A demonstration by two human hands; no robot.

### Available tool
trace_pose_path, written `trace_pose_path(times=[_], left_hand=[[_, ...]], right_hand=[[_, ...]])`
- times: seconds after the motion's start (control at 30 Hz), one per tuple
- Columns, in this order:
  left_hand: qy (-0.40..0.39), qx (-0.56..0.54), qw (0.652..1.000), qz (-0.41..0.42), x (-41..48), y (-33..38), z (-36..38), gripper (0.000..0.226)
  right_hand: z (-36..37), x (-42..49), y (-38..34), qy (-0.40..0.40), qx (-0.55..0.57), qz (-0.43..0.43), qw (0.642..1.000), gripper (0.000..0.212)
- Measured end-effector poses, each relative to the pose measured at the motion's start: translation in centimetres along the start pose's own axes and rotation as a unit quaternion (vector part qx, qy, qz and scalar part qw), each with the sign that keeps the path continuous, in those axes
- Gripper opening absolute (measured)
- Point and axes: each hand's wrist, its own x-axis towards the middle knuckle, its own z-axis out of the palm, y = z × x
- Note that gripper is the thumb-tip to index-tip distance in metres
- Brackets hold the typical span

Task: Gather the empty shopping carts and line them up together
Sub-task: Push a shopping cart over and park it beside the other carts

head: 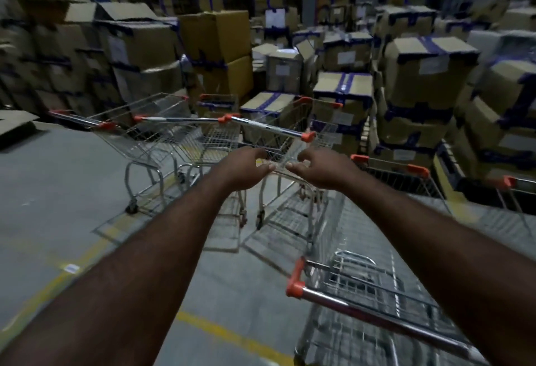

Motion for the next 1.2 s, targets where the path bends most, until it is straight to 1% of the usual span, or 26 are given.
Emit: trace_pose_path(times=[0.07,0.17,0.23,0.33,0.47,0.57,0.7,0.87,0.97,1.07,1.2], left_hand=[[0.008,0.010,1.000,0.016,1.5,-3.1,-1.9,0.047],[0.020,0.016,0.999,0.035,4.0,-7.6,-4.5,0.062],[0.020,0.019,0.998,0.049,5.8,-10.3,-6.0,0.068],[0.016,0.028,0.998,0.052,8.6,-13.8,-7.8,0.071],[0.008,0.032,0.998,0.053,11.8,-16.5,-9.0,0.073],[-0.007,0.038,0.997,0.065,14.8,-17.5,-8.4,0.071],[-0.034,0.044,0.995,0.080,19.7,-18.8,-6.5,0.072],[-0.071,0.071,0.992,0.083,26.7,-19.6,-5.0,0.072],[-0.085,0.084,0.989,0.082,30.7,-20.0,-4.6,0.065],[-0.098,0.088,0.987,0.091,33.9,-20.1,-3.5,0.058],[-0.125,0.102,0.982,0.097,38.1,-21.2,-1.3,0.059]], right_hand=[[0.1,3.0,-2.8,0.026,-0.011,-0.007,1.000,0.065],[0.2,7.6,-7.0,0.059,-0.001,-0.023,0.998,0.064],[0.0,10.5,-9.4,0.069,-0.005,-0.028,0.997,0.064],[-0.2,14.4,-12.2,0.082,-0.019,-0.009,0.996,0.071],[-0.3,18.6,-13.5,0.077,-0.004,0.012,0.997,0.074],[-0.1,21.1,-12.9,0.081,-0.017,0.026,0.996,0.076],[0.9,24.2,-10.7,0.072,-0.009,0.054,0.996,0.073],[2.9,30.2,-6.1,0.058,0.018,0.095,0.994,0.073],[4.4,33.1,-3.5,0.055,0.025,0.115,0.992,0.073],[5.7,34.8,-1.6,0.030,0.028,0.137,0.990,0.075],[7.1,37.3,0.1,0.005,0.033,0.165,0.986,0.074]])
